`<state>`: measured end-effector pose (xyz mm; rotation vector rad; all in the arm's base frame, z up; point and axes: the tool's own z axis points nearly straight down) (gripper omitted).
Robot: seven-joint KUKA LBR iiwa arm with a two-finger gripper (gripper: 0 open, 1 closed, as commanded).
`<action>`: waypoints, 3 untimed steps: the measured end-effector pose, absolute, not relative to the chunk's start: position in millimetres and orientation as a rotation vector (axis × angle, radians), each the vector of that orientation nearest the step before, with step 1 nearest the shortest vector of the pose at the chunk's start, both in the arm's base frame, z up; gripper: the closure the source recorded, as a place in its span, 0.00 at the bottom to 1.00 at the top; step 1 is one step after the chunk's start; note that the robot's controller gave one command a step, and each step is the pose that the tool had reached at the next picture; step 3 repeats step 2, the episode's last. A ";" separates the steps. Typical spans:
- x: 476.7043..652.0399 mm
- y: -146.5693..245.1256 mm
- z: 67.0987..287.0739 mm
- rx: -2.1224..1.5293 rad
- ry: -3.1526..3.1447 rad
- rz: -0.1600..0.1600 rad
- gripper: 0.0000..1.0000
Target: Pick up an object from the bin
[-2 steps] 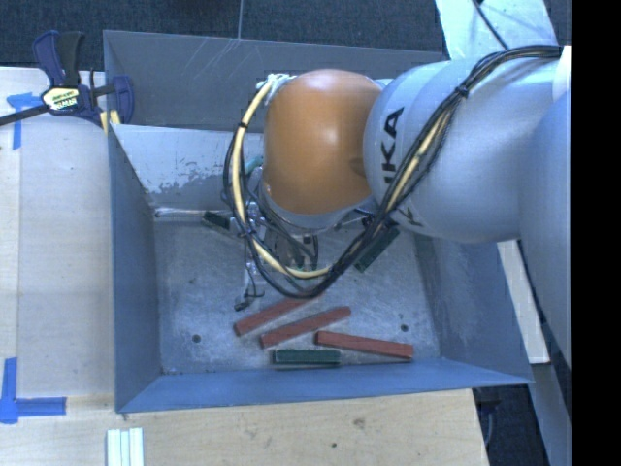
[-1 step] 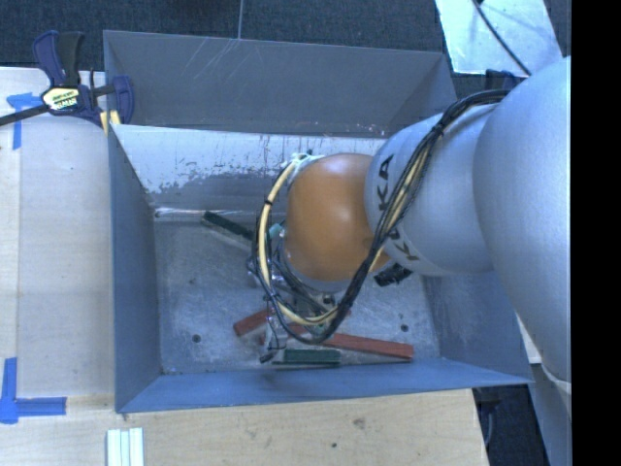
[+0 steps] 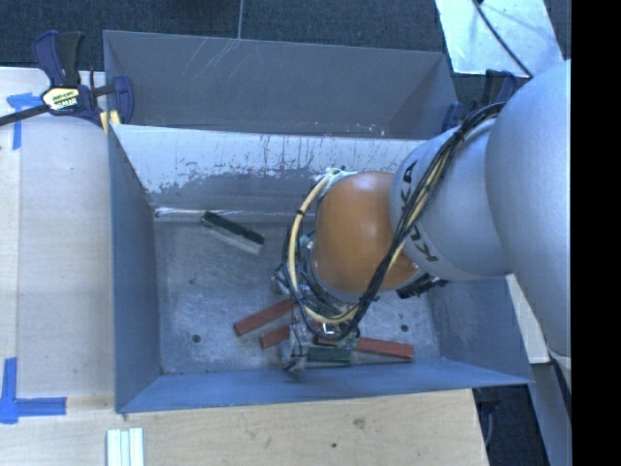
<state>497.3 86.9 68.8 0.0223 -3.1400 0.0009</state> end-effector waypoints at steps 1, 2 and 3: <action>498.1 90.3 73.0 0.029 -3.141 -0.003 1.00; 517.7 79.4 222.5 -0.058 -3.153 -0.003 1.00; 517.7 79.4 222.5 -0.058 -3.153 -0.003 1.00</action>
Offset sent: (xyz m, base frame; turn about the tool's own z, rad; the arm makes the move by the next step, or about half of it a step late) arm 0.0000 0.0000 0.0000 0.0000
